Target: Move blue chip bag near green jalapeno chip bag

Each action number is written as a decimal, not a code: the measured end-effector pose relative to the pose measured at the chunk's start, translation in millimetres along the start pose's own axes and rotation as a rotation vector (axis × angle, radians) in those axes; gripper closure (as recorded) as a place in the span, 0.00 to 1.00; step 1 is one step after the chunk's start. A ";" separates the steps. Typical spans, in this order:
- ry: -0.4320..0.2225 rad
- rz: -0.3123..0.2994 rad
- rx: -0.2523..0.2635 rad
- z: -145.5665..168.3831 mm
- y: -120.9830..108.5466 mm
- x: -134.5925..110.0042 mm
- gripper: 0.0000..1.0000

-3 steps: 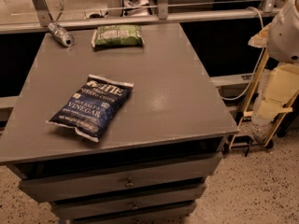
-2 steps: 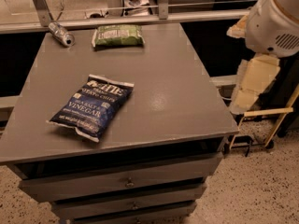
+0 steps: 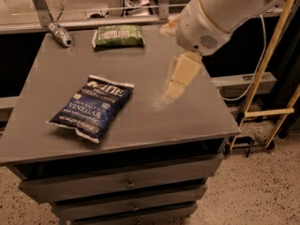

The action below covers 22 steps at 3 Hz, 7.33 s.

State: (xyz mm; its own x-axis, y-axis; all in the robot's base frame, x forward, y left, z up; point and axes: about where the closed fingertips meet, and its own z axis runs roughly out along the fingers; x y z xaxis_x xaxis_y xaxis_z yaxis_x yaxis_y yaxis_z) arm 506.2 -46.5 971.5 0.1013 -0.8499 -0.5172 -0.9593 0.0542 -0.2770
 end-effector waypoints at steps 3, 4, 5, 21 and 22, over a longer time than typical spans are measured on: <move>-0.348 0.062 -0.089 132.5 14.7 -60.9 0.00; -0.353 0.081 -0.114 162.0 23.8 -65.1 0.18; -0.330 0.106 -0.124 181.7 26.4 -59.4 0.41; -0.411 0.243 0.441 -4.8 -196.7 134.5 0.00; -0.408 0.241 0.392 -1.6 -184.8 134.6 0.00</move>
Offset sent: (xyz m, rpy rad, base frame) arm 0.0268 0.1322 -0.0801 0.4486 0.0734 0.1039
